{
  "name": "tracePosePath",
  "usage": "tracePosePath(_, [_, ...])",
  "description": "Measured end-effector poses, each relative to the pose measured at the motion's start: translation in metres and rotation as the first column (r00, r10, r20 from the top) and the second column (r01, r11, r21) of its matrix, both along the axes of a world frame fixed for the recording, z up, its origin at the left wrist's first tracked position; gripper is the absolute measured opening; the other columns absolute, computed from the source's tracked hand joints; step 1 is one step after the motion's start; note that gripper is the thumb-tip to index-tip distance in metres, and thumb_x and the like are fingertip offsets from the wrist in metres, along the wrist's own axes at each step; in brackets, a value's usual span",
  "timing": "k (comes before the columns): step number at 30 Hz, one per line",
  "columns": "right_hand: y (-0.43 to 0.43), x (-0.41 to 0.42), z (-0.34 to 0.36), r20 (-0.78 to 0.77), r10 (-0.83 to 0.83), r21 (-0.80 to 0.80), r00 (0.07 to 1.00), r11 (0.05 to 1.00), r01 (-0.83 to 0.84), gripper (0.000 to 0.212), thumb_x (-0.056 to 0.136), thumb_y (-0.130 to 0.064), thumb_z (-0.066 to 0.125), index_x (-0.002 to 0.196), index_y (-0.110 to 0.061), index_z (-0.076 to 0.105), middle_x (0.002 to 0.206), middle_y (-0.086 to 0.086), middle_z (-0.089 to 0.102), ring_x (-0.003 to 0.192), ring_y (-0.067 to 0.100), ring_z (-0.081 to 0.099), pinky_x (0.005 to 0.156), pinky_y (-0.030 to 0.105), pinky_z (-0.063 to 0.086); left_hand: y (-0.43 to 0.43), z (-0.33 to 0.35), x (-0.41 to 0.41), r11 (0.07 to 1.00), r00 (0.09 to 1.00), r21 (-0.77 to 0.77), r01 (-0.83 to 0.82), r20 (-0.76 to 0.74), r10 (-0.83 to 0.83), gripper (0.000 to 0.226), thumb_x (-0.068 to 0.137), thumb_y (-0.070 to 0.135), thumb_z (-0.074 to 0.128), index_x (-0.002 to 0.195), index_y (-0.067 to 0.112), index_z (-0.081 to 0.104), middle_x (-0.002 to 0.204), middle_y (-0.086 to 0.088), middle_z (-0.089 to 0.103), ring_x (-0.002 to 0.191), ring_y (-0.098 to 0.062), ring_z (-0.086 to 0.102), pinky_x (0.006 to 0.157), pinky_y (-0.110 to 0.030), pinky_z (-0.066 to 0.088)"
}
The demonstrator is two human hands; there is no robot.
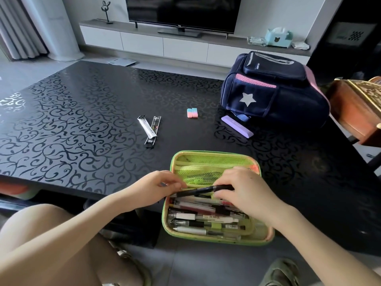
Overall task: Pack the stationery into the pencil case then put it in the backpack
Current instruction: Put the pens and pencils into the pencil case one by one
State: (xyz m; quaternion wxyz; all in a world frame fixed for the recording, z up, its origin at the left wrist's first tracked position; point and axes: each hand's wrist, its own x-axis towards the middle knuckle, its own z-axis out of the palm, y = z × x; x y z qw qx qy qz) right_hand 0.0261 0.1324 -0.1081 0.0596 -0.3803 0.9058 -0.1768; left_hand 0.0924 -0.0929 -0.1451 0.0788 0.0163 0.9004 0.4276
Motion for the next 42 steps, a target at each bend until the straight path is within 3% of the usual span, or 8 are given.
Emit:
tracePosePath(4, [0.012, -0.015, -0.006, 0.000, -0.063, 0.052, 0.998, 0.997, 0.063, 0.026, 0.085, -0.045, 0.059, 0.102, -0.029, 0.070, 0.091, -0.009, 0.063, 0.095, 0.011, 0.050, 0.080, 0.030, 0.043, 0.002, 0.001, 0.003, 0.998, 0.999, 0.034, -0.045, -0.004, 0.045, 0.021, 0.093, 0.028, 0.049, 0.087, 0.037, 0.067, 0.093, 0.010, 0.062, 0.088, 0.001, 0.056, 0.077, -0.010, 0.041])
tracePosePath(8, [0.011, -0.013, -0.016, -0.013, -0.043, 0.129, 0.999, 0.991, 0.044, 0.030, 0.087, -0.046, 0.055, 0.111, -0.030, 0.067, 0.088, -0.011, 0.057, 0.093, 0.012, 0.045, 0.074, 0.027, 0.035, 0.005, -0.004, 0.007, 0.995, 0.987, -0.033, -0.098, -0.130, 0.093, 0.014, 0.089, 0.027, 0.059, 0.100, 0.026, 0.068, 0.094, 0.010, 0.061, 0.090, 0.000, 0.054, 0.072, -0.006, 0.041])
tracePosePath(12, [0.005, -0.014, -0.018, 0.067, 0.033, 0.155, 0.997, 0.987, -0.044, 0.036, 0.090, -0.046, 0.052, 0.125, -0.041, 0.054, 0.090, -0.009, 0.054, 0.092, 0.010, 0.042, 0.075, 0.026, 0.032, 0.008, -0.015, 0.016, 0.987, 0.962, -0.158, -0.030, -0.272, -0.014, 0.026, 0.075, 0.052, 0.057, 0.089, 0.033, 0.069, 0.093, 0.015, 0.058, 0.090, -0.002, 0.051, 0.081, -0.009, 0.036])
tracePosePath(17, [0.002, -0.016, -0.023, 0.147, 0.069, 0.087, 0.987, 0.993, -0.082, 0.029, 0.093, -0.036, 0.050, 0.121, -0.039, 0.059, 0.090, -0.006, 0.054, 0.091, 0.010, 0.042, 0.082, 0.026, 0.037, 0.012, -0.018, 0.021, 0.975, 0.967, -0.222, -0.011, -0.249, -0.046, 0.035, 0.069, 0.063, 0.049, 0.079, 0.037, 0.069, 0.099, 0.028, 0.046, 0.100, -0.001, 0.043, 0.081, -0.007, 0.031])
tracePosePath(23, [-0.005, -0.010, -0.029, 0.058, 0.061, 0.059, 0.996, 0.996, -0.064, 0.027, 0.094, -0.032, 0.052, 0.119, -0.034, 0.062, 0.086, -0.007, 0.053, 0.092, 0.012, 0.045, 0.077, 0.026, 0.038, 0.015, -0.016, 0.022, 0.963, 0.960, -0.267, -0.038, -0.279, -0.040, 0.031, 0.070, 0.061, 0.050, 0.079, 0.037, 0.067, 0.101, 0.021, 0.050, 0.101, -0.005, 0.044, 0.083, -0.010, 0.030])
tracePosePath(28, [-0.001, -0.014, -0.025, 0.090, 0.021, 0.097, 0.996, 0.995, -0.030, 0.022, 0.089, -0.036, 0.057, 0.105, -0.024, 0.065, 0.094, -0.007, 0.061, 0.095, 0.013, 0.050, 0.084, 0.032, 0.044, 0.026, -0.020, 0.027, 0.904, 0.916, -0.429, -0.008, -0.365, -0.165, 0.022, 0.074, 0.054, 0.055, 0.083, 0.037, 0.063, 0.107, 0.007, 0.057, 0.103, -0.011, 0.043, 0.085, -0.030, 0.040])
tracePosePath(38, [0.004, -0.010, -0.024, -0.074, -0.086, -0.034, 0.994, 0.996, 0.084, 0.015, 0.089, -0.030, 0.058, 0.093, -0.019, 0.068, 0.092, -0.008, 0.063, 0.094, 0.012, 0.049, 0.084, 0.027, 0.040, 0.036, -0.022, 0.041, 0.903, 0.890, -0.398, -0.160, -0.454, -0.042, 0.024, 0.074, 0.051, 0.052, 0.074, 0.030, 0.064, 0.082, 0.015, 0.057, 0.083, -0.005, 0.041, 0.075, -0.019, 0.023])
tracePosePath(42, [0.016, -0.008, -0.018, -0.079, -0.130, -0.092, 0.988, 0.988, 0.122, 0.015, 0.088, -0.031, 0.059, 0.092, -0.020, 0.067, 0.089, -0.010, 0.062, 0.094, 0.010, 0.049, 0.080, 0.026, 0.039, 0.042, -0.024, 0.057, 0.899, 0.891, -0.427, -0.098, -0.440, -0.111, 0.016, 0.072, 0.046, 0.055, 0.074, 0.031, 0.062, 0.082, 0.017, 0.055, 0.083, -0.004, 0.040, 0.076, -0.018, 0.023])
